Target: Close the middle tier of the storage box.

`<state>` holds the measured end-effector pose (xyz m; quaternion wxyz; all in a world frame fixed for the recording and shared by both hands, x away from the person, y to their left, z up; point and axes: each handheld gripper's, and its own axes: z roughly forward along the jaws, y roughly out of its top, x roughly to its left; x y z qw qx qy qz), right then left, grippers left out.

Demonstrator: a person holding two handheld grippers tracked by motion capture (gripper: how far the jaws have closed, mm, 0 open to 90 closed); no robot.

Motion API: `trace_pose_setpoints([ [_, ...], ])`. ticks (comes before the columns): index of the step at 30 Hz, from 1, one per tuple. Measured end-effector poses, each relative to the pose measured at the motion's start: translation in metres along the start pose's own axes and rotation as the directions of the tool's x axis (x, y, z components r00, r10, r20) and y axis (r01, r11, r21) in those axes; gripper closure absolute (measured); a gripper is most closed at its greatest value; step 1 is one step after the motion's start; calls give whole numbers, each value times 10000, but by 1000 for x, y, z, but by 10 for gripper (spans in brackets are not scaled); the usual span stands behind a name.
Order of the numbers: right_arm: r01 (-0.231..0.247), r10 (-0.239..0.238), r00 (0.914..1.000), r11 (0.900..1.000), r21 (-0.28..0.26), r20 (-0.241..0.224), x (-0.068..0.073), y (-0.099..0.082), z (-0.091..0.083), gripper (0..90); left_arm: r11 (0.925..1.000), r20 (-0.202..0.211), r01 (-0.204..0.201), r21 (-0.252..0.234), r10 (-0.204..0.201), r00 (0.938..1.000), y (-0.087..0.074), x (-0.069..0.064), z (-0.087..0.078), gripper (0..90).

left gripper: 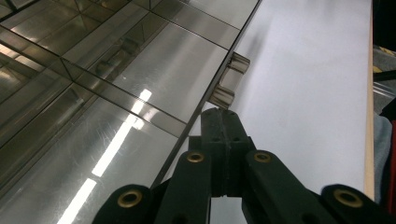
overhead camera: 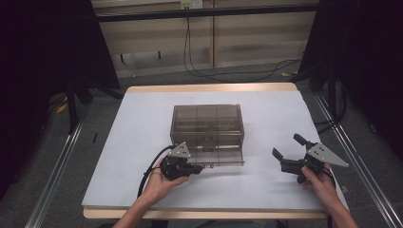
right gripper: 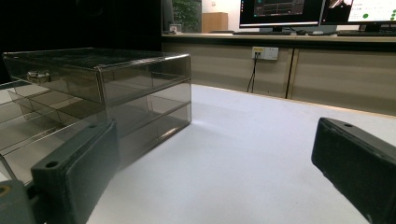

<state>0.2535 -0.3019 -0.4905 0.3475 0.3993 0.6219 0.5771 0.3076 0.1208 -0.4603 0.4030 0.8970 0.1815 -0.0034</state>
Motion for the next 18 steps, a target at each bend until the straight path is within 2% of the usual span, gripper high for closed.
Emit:
trace_pose_setpoints([
  [1,-16,16,10000,10000,-15,16,0,0,0,8,10000,0,0,0,0,10000,0,0,0,900],
  [2,-13,13,10000,10000,-16,15,0,0,0,7,9996,41,99,-263,-98,9999,-1,0,2,900],
  [5,-19,19,10000,10000,-10,22,0,0,0,7,9992,24,227,-334,-227,9997,-1,1,2,900],
  [8,-36,36,10000,10000,-16,35,0,0,0,8,9994,-6,161,-295,-161,9999,-1,1,1,900],
  [10,-25,26,10000,10000,-8,21,0,0,0,8,9989,-48,130,-456,-133,9999,-1,0,2,900],
  [13,-26,26,10000,10000,-1,11,0,0,0,7,9999,-128,35,-162,-37,9999,0,1,-1,900],
  [18,-13,13,10000,10000,-1,4,0,0,0,7,9996,-183,97,-282,-102,9998,-1,1,-1,900],
])
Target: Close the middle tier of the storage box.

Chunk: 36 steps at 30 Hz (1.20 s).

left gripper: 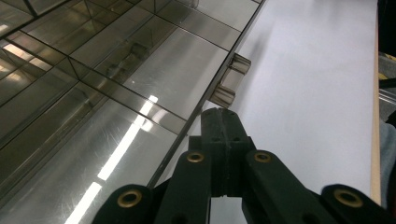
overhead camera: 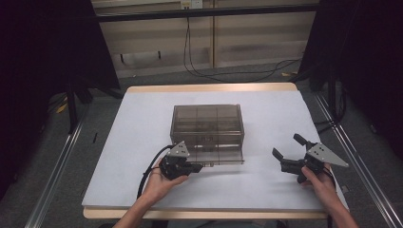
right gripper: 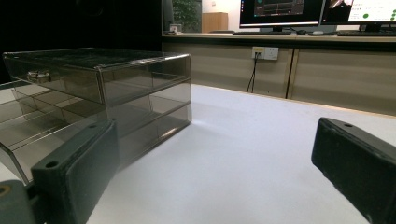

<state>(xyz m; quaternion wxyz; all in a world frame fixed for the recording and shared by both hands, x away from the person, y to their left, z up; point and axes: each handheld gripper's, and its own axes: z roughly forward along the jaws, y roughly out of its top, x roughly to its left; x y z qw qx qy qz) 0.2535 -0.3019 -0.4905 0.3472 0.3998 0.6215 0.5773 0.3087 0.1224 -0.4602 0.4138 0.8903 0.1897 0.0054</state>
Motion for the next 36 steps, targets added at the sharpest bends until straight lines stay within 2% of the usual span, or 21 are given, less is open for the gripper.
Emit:
trace_pose_setpoints([
  [5,-3,3,10000,10000,-14,21,0,0,0,7,9999,-79,98,-58,-99,9999,0,0,0,900],
  [6,-18,18,10000,10000,-4,24,0,0,0,8,9997,-96,133,-199,-135,9999,-1,0,1,900],
  [19,-10,10,10000,10000,-8,6,0,0,0,7,9995,-107,210,-233,-213,9997,-1,0,1,900],
  [20,-1,1,10000,10000,-15,14,0,0,0,8,9999,-143,152,-80,-153,9998,0,1,0,900],
  [25,-2,2,10000,10000,-16,22,0,0,0,7,9995,-143,163,-263,-167,9998,-1,2,0,900],
  [30,-7,7,10000,10000,-15,19,0,0,0,7,9996,-161,225,-154,-227,9996,0,2,0,900],
  [33,-6,6,10000,10000,-16,21,0,0,0,7,9990,-103,276,-345,-280,9996,0,3,1,900],
  [36,4,-4,10000,10000,-25,4,0,0,0,7,9993,-169,275,-260,-279,9995,0,3,0,900],
])
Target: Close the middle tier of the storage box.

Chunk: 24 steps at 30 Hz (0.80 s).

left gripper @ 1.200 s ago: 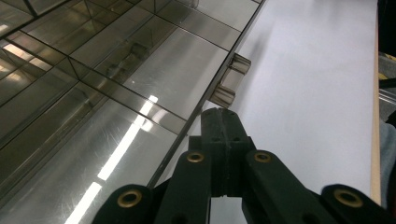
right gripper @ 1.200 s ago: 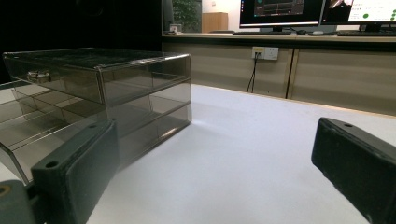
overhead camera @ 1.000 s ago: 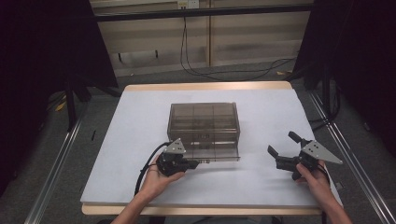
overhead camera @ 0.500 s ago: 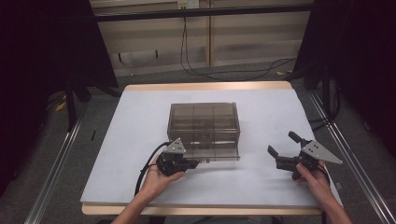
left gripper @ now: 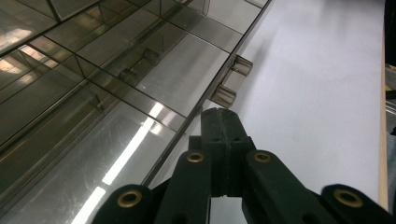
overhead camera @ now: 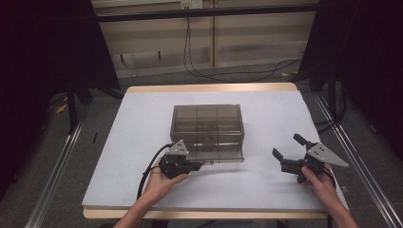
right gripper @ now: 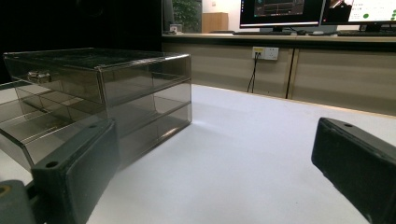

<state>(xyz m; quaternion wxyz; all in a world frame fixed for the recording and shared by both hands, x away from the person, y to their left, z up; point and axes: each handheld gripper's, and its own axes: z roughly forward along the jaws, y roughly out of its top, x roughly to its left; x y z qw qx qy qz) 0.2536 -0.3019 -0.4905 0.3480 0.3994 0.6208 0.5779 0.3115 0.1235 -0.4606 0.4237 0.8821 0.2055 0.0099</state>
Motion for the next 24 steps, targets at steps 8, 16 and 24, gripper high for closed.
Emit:
trace_pose_setpoints([
  [8,-6,6,10000,10000,11,9,0,0,0,7,9999,22,16,-134,-15,10000,0,1,1,900],
  [16,-9,9,10000,10000,12,12,0,0,0,8,9996,42,113,-258,-112,9999,1,1,1,900],
  [24,-51,51,10000,10000,4,35,0,0,0,7,9993,2,176,-342,-176,9998,1,2,2,900],
])
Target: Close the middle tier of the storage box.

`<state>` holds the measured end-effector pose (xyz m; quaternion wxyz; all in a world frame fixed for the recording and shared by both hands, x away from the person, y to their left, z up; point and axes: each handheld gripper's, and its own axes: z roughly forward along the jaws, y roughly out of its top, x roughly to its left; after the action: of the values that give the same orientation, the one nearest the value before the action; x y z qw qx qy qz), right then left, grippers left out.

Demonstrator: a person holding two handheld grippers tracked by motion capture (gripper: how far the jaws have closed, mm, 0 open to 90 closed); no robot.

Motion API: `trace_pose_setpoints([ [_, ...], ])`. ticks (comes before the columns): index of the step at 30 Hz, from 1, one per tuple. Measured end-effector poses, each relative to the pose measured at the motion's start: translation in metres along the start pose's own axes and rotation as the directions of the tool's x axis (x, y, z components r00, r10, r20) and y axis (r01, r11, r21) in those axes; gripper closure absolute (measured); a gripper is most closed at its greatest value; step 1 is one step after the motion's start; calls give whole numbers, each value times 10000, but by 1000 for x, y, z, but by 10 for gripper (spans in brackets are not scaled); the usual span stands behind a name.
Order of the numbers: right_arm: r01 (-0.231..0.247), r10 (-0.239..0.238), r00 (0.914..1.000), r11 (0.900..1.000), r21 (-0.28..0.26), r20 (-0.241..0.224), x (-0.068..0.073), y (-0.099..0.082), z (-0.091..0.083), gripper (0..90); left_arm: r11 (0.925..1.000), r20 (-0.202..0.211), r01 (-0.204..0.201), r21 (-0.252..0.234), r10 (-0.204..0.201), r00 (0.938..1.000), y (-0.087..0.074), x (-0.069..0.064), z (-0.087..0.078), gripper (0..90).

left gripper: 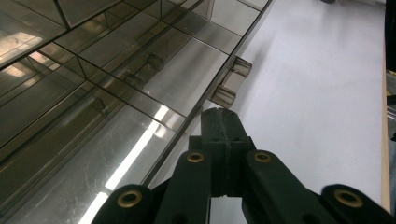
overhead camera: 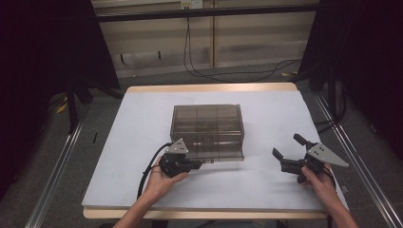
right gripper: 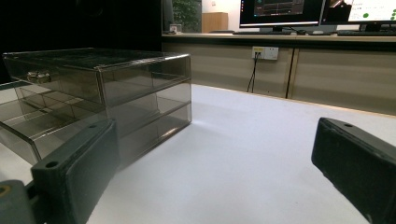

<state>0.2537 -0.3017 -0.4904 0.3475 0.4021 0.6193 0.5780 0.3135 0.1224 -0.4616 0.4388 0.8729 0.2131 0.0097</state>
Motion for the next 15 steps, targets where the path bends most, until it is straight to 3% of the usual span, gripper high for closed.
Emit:
trace_pose_setpoints([
  [7,-13,13,10000,10000,7,-6,0,0,0,7,9998,-3,-81,202,81,10000,2,2,-2,900],
  [8,-11,11,10000,10000,5,-5,0,0,0,7,10000,8,70,17,-70,10000,2,2,-1,900],
  [11,-5,5,10000,10000,4,1,0,0,0,8,10000,58,18,23,-18,10000,2,3,-1,900],
  [12,-15,15,10000,10000,13,-7,0,0,0,7,9994,120,252,-226,-249,9996,2,2,0,900],
  [13,-14,14,10000,10000,14,-7,0,0,0,7,9999,-8,-23,113,23,10000,3,3,-3,900],
  [15,-6,6,10000,10000,8,-5,0,0,0,8,9999,-1,132,-58,-132,9999,3,2,-2,900],
])
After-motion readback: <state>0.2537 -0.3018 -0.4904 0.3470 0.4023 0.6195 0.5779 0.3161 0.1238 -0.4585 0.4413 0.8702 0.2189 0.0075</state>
